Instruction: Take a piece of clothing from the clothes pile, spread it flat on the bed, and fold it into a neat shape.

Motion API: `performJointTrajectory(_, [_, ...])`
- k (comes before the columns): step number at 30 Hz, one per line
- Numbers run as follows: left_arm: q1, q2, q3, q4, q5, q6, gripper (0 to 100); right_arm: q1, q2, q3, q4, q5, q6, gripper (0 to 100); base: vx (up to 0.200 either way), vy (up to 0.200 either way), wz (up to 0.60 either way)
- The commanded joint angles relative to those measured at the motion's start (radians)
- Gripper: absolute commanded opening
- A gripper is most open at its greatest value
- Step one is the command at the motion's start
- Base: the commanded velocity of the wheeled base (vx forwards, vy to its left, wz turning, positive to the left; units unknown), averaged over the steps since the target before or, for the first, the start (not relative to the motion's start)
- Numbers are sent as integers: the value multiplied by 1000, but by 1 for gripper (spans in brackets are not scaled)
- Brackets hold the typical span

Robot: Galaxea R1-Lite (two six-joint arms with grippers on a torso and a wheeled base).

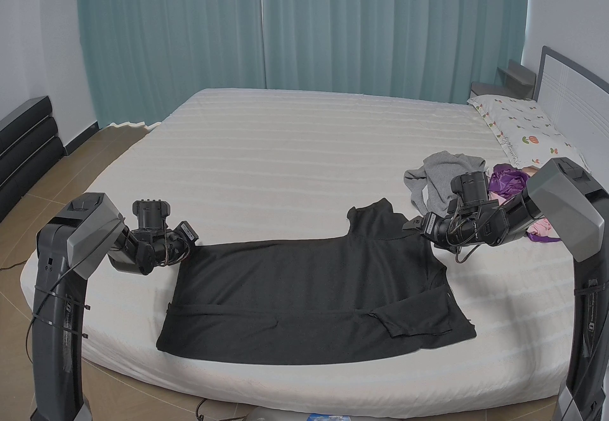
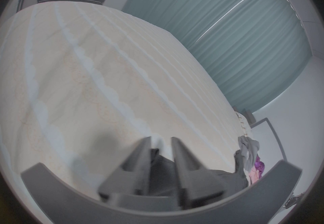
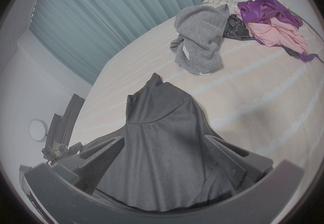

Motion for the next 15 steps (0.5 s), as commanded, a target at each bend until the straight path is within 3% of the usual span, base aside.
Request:
performJointTrajectory(1, [5, -6, 33, -8, 64, 9, 0, -11, 22, -38, 19, 0, -2, 100, 0, 0, 0])
performJointTrajectory(10, [21, -26, 39, -47, 149, 0, 0, -12, 81, -98, 21, -3, -11, 100, 0, 0, 0])
performJointTrajectory(15, [27, -38, 74, -91, 157, -3, 0, -12, 90, -128, 22, -3, -11, 100, 0, 0, 0])
